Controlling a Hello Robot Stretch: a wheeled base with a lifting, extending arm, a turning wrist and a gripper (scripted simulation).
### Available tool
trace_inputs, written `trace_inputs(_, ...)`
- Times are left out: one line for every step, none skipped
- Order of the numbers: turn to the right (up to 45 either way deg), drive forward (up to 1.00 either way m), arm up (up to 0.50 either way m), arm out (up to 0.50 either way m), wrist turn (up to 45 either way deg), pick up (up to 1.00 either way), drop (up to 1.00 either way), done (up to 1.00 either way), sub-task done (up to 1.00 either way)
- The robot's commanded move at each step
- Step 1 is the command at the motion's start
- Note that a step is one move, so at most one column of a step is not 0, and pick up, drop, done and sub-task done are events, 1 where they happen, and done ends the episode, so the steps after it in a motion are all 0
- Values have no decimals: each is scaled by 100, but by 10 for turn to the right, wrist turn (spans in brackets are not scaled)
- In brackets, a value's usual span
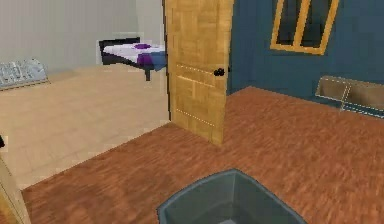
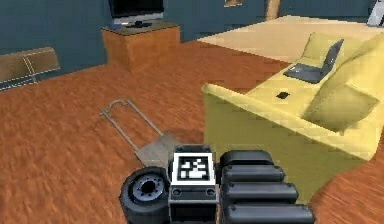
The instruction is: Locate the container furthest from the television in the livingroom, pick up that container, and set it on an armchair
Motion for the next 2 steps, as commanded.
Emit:
trace_inputs(-60,0,0,0,0,0,0,0,0)
trace_inputs(0,65,0,0,0,0,0,0,0)
